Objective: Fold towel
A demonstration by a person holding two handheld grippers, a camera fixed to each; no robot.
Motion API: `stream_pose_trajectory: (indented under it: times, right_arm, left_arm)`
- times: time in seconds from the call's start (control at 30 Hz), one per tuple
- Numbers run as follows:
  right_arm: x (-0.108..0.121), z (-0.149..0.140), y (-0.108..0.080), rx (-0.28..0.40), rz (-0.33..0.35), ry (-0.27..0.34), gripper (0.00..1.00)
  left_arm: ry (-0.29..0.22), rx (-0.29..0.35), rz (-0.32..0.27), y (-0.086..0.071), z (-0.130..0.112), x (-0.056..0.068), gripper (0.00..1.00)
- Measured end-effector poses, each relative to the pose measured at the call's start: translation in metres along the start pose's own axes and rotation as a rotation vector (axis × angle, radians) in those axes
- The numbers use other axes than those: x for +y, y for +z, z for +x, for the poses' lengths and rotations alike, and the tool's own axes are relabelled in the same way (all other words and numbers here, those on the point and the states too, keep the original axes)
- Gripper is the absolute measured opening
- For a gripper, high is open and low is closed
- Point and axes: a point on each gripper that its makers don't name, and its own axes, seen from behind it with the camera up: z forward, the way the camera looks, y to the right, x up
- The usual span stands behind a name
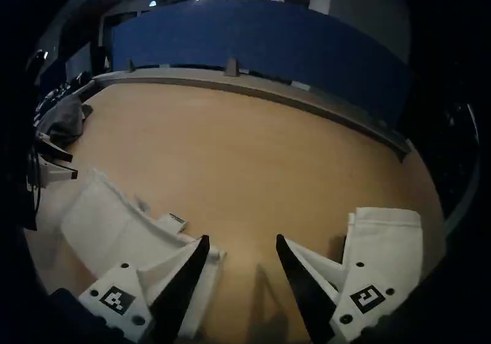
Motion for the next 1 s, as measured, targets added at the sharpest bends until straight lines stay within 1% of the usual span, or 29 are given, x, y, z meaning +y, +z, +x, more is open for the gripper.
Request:
stream_pose_trajectory:
  times: [0.07, 0.23, 0.37, 0.47, 0.67, 1.0]
  right_arm:
    - [0.0, 0.001, -0.003, 0.008, 0.004, 0.013, 0.95]
    - [-0.003, -0.004, -0.014, 0.011, 0.023, 0.025, 1.0]
    - [-0.009, -0.011, -0.023, 0.006, 0.043, 0.015, 1.0]
    - [-0.017, -0.018, -0.031, 0.003, 0.067, 0.01, 1.0]
    - [-0.033, -0.044, -0.044, -0.028, 0.1, 0.0, 1.0]
    - [-0.051, -0.086, -0.069, -0.076, 0.135, 0.001, 1.0]
  left_arm:
    - [-0.004, 0.003, 0.003, -0.002, 0.0, 0.0, 0.91]
    - [-0.005, 0.012, -0.004, -0.01, -0.002, 0.003, 0.91]
    - [-0.006, 0.013, -0.01, -0.019, -0.006, 0.006, 0.91]
    - [-0.015, 0.013, -0.017, -0.029, -0.014, 0.01, 0.91]
    - [-0.044, -0.005, -0.03, -0.047, -0.043, 0.016, 0.91]
    - [-0.081, -0.044, -0.028, -0.073, -0.094, 0.016, 0.91]
